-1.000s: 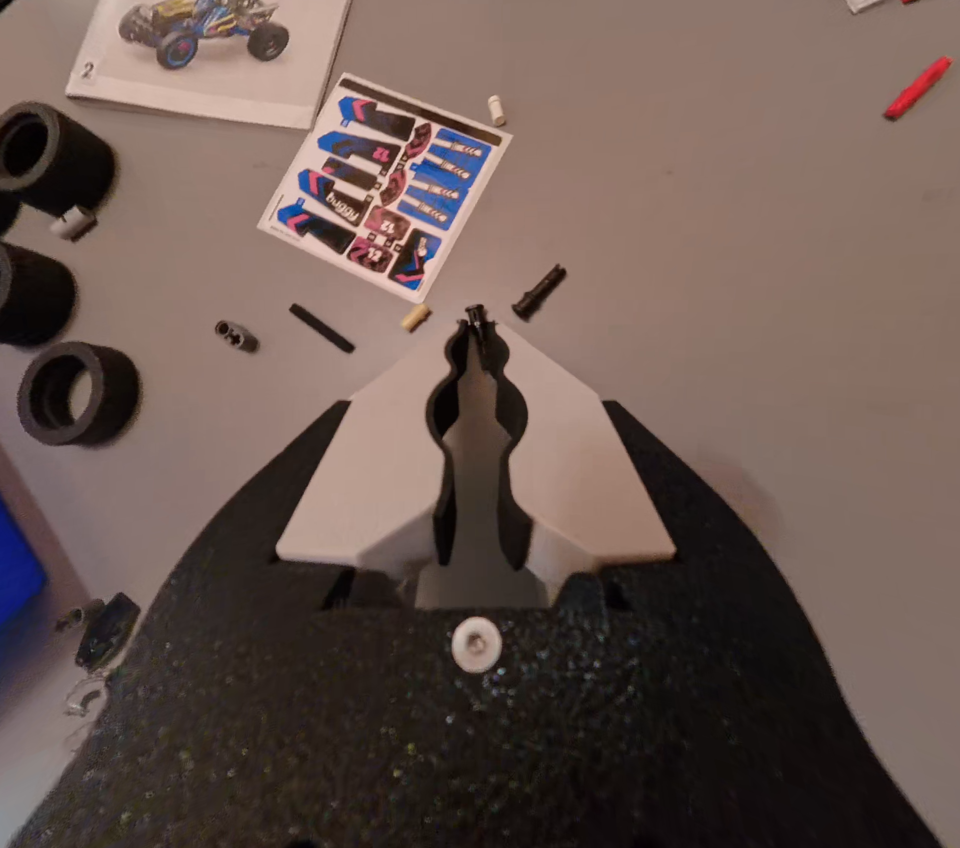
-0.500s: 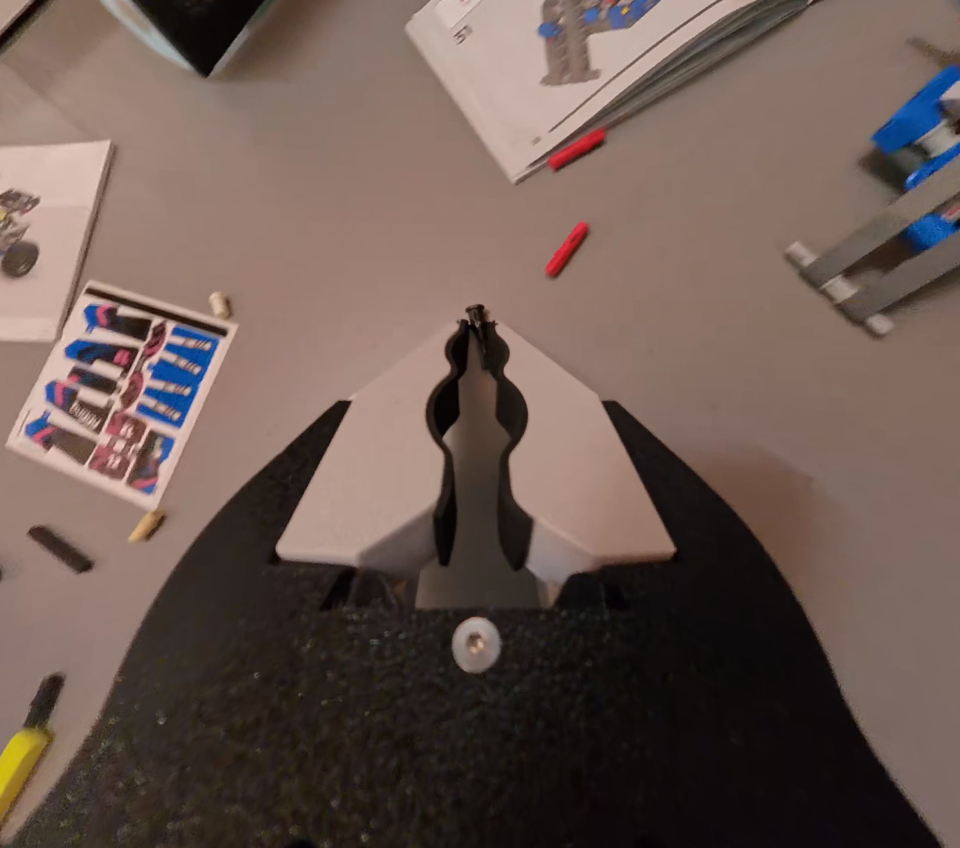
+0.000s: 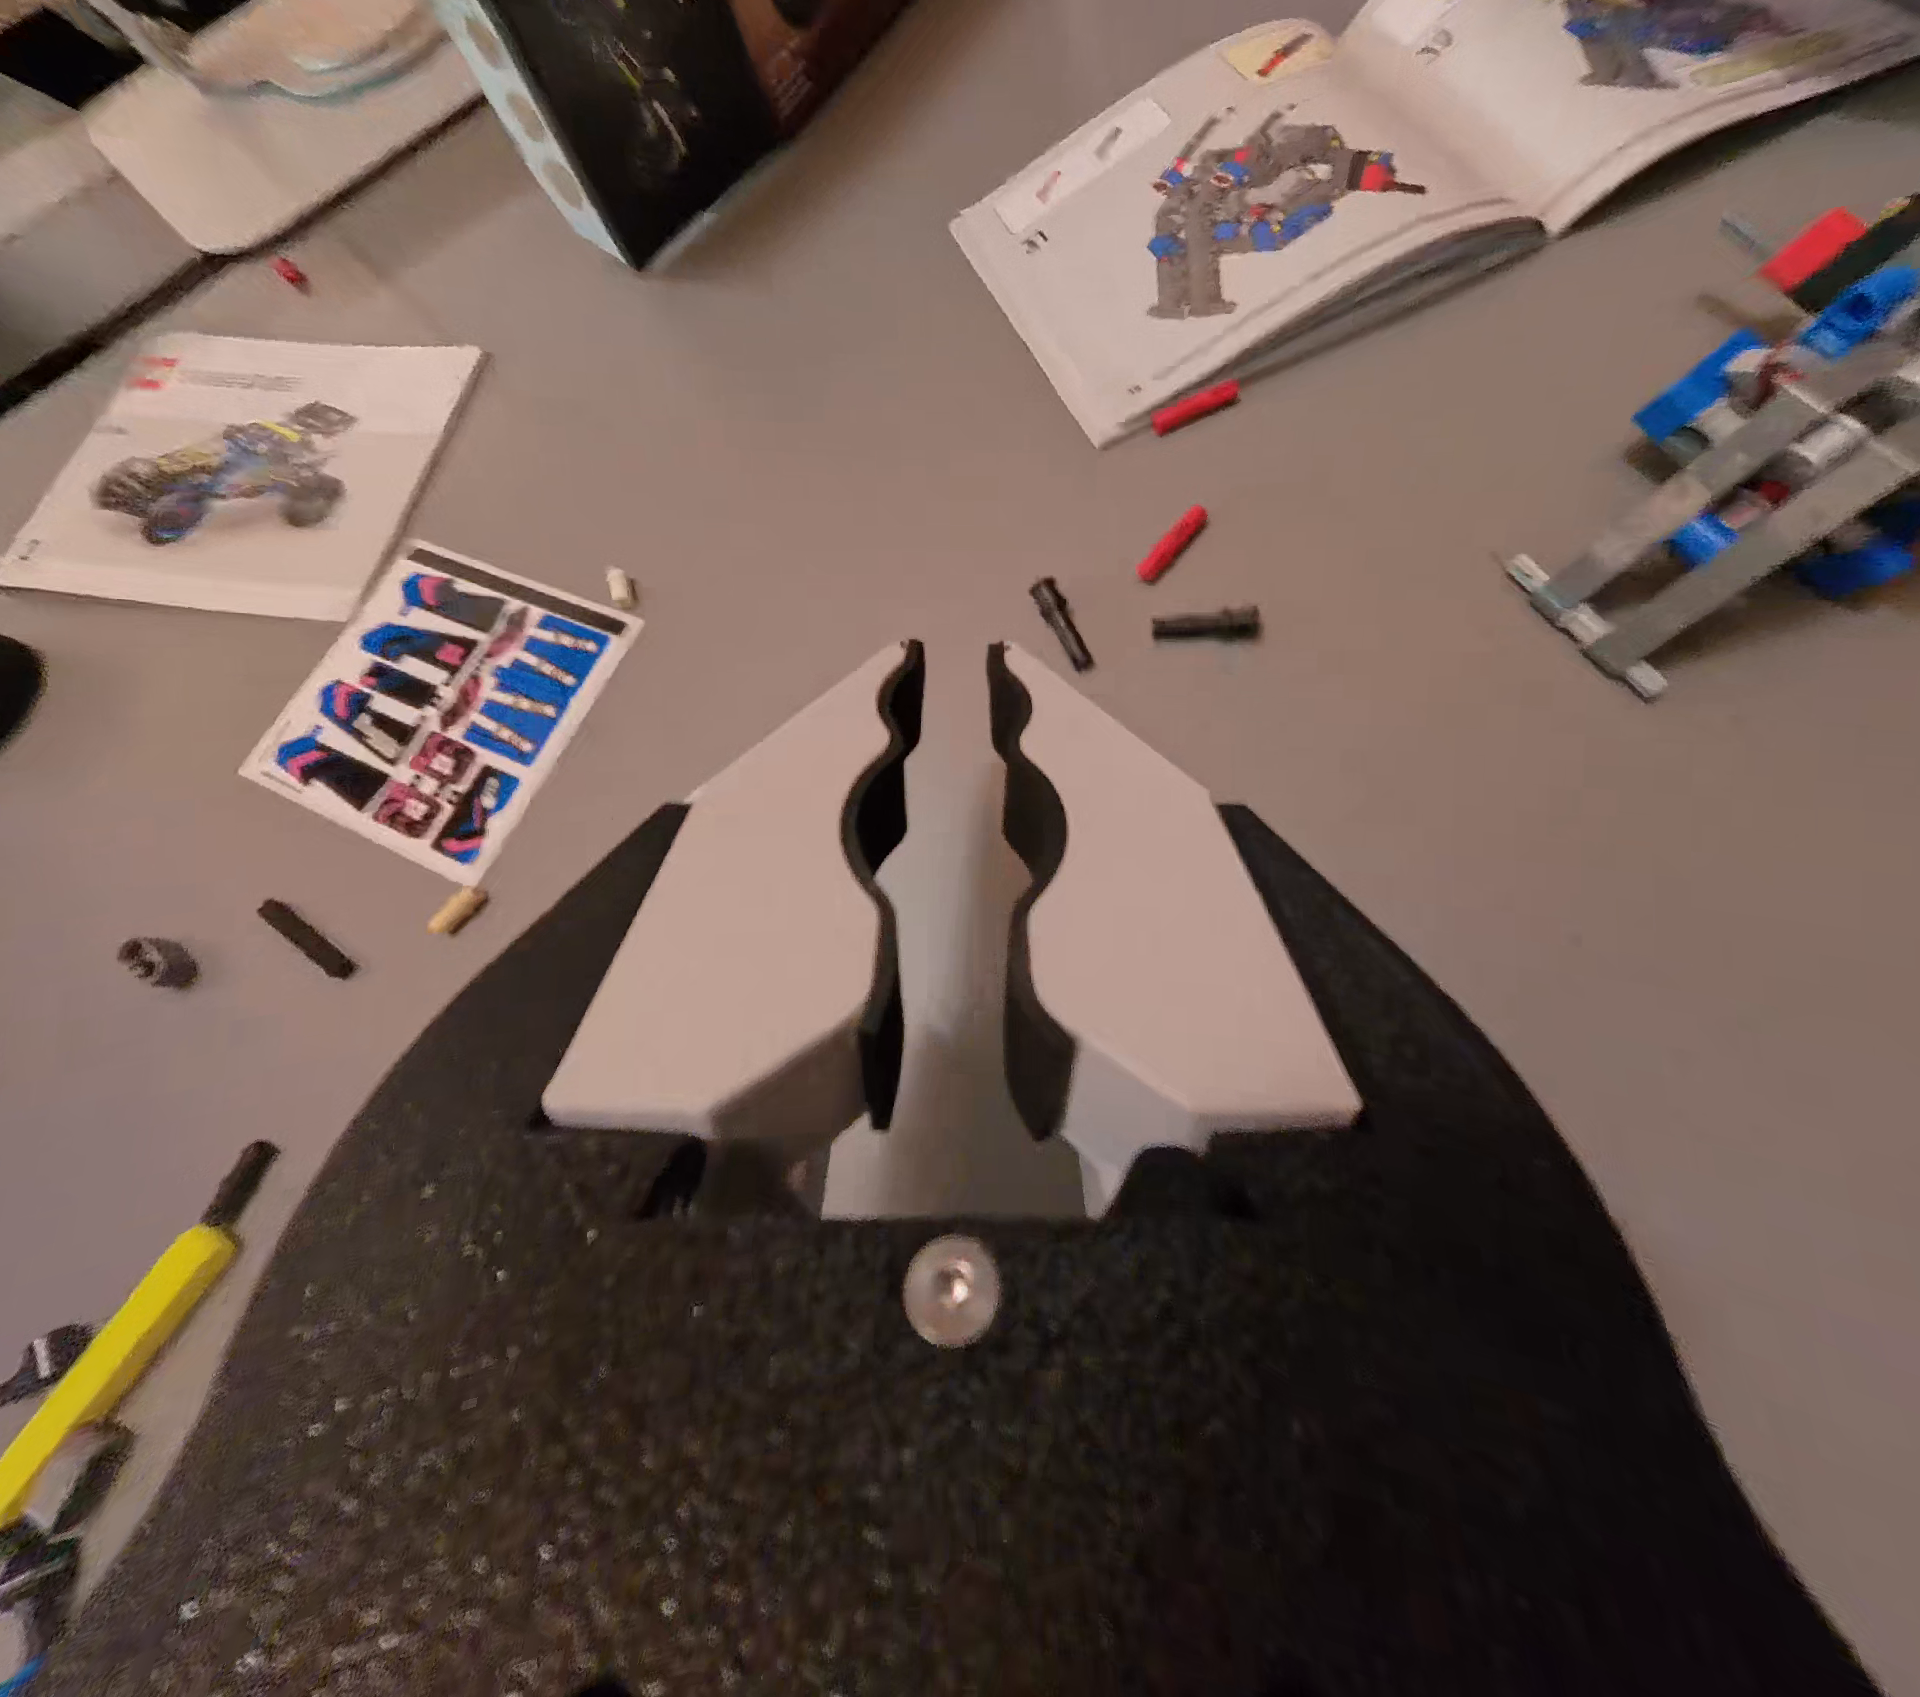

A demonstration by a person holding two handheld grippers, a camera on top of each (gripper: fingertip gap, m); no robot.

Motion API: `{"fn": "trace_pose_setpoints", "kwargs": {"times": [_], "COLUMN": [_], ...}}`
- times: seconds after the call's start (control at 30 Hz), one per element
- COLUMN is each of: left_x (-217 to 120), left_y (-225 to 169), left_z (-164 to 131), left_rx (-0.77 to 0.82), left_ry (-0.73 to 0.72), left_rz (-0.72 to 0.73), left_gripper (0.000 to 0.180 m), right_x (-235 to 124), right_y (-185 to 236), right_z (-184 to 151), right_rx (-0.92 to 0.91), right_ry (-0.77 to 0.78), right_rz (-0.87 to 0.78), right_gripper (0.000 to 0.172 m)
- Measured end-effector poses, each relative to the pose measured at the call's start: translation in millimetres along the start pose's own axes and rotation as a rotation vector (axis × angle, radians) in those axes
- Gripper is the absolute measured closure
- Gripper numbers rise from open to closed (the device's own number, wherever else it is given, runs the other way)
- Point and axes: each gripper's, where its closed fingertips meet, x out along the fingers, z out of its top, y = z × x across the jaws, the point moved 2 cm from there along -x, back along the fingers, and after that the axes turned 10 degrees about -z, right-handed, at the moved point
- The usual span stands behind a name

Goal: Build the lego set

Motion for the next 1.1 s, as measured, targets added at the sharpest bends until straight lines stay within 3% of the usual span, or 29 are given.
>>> {"fn": "trace_pose_setpoints", "kwargs": {"times": [0.13,0.33,0.43,0.57,0.63,0.73,0.97,1.1], "left_x": [8,41,47,46,44,42,38,36], "left_y": [-5,-13,-15,-14,-13,-10,-10,-7], "left_z": [-17,-12,-11,-13,-14,-15,-17,-15], "left_rx": [-0.010,-0.045,-0.020,0.055,0.112,0.152,0.107,0.102], "left_ry": [0.101,0.188,0.197,0.194,0.195,0.195,0.245,0.270], "left_rz": [-0.062,-0.138,-0.138,-0.145,-0.157,-0.188,-0.405,-0.462], "left_gripper": [0.168,0.162,0.177,0.177,0.178,0.177,0.169,0.165], "right_x": [0,-5,-13,-20,-22,-18,-17,-3], "right_y": [2,13,16,27,34,35,31,19], "right_z": [2,12,31,43,44,39,35,23], "right_rx": [-0.004,0.045,0.169,0.265,0.241,0.157,0.117,0.086], "right_ry": [-0.006,-0.065,-0.170,-0.195,-0.168,-0.093,-0.069,-0.047], "right_rz": [0.012,0.099,0.182,0.338,0.408,0.412,0.534,0.495], "right_gripper": [0.172,0.172,0.166,0.149,0.143,0.148,0.151,0.153]}}
